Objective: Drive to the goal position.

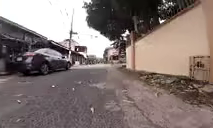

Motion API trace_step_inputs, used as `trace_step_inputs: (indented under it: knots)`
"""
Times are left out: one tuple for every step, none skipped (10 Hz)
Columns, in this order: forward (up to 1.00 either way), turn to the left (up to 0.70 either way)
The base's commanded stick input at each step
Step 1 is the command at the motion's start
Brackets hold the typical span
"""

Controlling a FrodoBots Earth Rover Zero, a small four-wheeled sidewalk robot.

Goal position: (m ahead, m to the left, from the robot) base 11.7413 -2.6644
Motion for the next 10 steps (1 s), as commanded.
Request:
trace_step_inputs:
  knots:
    - [1.0, 0.0]
    - [1.0, 0.0]
    - [1.0, 0.0]
    - [1.0, 0.0]
    - [1.0, 0.0]
    - [1.0, 0.0]
    - [1.0, 0.0]
    - [1.0, 0.0]
    - [1.0, 0.0]
    - [1.0, 0.0]
